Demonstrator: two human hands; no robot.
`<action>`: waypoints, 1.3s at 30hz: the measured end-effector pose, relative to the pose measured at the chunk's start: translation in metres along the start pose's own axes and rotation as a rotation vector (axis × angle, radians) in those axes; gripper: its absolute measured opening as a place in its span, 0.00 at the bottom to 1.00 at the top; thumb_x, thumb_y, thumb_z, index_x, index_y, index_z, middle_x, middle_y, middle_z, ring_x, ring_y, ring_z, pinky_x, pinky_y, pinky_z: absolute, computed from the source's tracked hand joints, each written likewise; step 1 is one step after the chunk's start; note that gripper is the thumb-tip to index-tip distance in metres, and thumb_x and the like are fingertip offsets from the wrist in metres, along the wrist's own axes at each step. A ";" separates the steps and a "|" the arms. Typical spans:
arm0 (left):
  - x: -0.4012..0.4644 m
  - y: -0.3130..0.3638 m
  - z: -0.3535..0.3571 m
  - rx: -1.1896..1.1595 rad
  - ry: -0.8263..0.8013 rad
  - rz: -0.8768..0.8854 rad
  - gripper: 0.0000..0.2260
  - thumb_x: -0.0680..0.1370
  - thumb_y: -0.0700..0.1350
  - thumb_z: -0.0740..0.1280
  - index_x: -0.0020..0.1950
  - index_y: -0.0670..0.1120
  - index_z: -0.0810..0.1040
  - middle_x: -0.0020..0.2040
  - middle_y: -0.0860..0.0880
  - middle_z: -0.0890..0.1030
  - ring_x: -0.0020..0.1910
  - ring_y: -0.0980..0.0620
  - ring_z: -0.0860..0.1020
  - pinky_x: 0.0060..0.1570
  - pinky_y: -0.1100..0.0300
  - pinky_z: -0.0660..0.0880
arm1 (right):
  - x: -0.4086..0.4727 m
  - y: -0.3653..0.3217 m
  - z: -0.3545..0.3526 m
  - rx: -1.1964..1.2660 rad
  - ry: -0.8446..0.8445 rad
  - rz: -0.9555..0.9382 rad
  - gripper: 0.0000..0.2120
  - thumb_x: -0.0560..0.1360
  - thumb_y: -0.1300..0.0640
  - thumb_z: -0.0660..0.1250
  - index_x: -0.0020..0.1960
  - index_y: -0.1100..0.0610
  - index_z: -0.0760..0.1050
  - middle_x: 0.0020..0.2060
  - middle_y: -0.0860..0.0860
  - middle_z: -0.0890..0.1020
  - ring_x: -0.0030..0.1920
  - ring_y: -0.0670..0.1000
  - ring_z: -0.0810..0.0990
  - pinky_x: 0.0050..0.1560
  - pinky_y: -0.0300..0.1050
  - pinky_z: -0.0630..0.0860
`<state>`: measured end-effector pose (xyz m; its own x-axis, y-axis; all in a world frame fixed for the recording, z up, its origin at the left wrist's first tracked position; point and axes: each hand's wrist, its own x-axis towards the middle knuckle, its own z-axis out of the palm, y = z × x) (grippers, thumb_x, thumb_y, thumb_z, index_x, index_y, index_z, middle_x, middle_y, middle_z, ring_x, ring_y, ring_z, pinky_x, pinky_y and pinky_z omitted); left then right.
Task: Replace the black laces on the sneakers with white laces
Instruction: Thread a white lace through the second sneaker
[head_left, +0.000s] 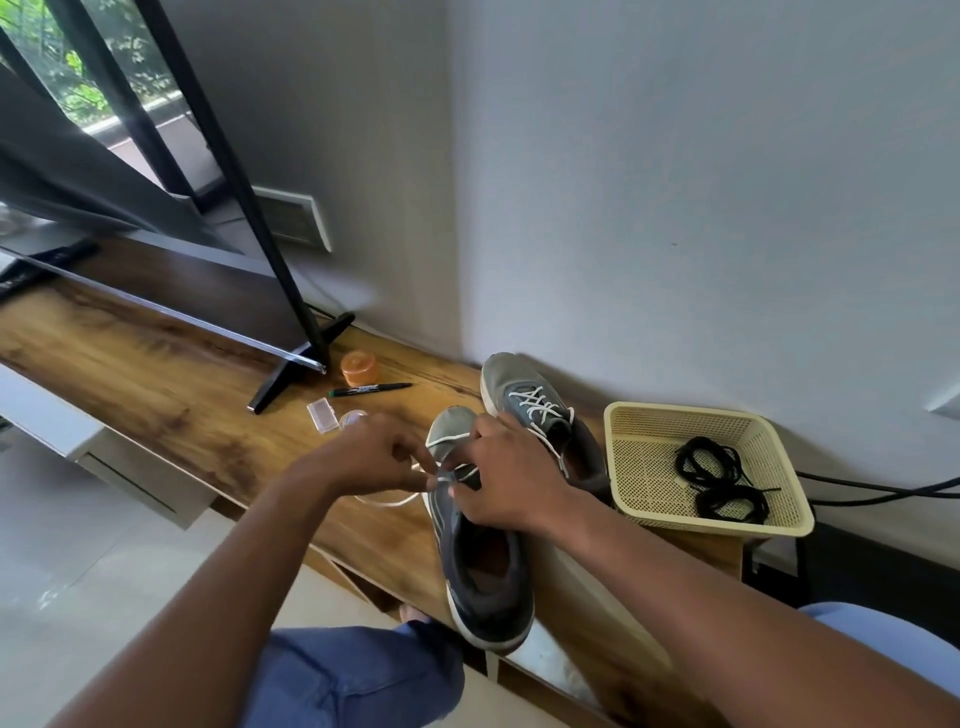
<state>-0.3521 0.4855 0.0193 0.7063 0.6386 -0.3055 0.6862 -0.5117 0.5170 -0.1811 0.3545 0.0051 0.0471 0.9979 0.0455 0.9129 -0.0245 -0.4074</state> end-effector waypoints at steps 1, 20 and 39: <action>0.004 0.005 0.005 0.068 -0.007 -0.004 0.08 0.70 0.57 0.81 0.48 0.60 0.88 0.42 0.57 0.81 0.45 0.57 0.79 0.42 0.58 0.76 | 0.000 0.002 0.000 0.011 -0.011 0.017 0.19 0.72 0.38 0.66 0.60 0.41 0.82 0.52 0.49 0.75 0.58 0.55 0.73 0.61 0.51 0.74; 0.000 0.006 -0.024 -0.766 0.513 -0.100 0.11 0.75 0.45 0.72 0.32 0.48 0.82 0.27 0.55 0.73 0.26 0.55 0.68 0.27 0.62 0.66 | 0.003 0.010 0.000 -0.043 -0.160 0.094 0.24 0.69 0.39 0.69 0.65 0.35 0.76 0.58 0.49 0.73 0.64 0.56 0.72 0.64 0.54 0.75; 0.015 -0.027 -0.001 -0.015 0.290 -0.168 0.05 0.78 0.44 0.71 0.50 0.53 0.87 0.50 0.56 0.84 0.53 0.53 0.81 0.50 0.61 0.74 | 0.007 0.015 -0.014 -0.426 0.090 0.217 0.14 0.74 0.63 0.67 0.57 0.53 0.79 0.60 0.55 0.74 0.47 0.57 0.84 0.35 0.46 0.69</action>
<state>-0.3598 0.5095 0.0016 0.5031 0.8514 -0.1483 0.7849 -0.3782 0.4909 -0.1617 0.3603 0.0118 0.2729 0.9581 0.0874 0.9619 -0.2733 -0.0079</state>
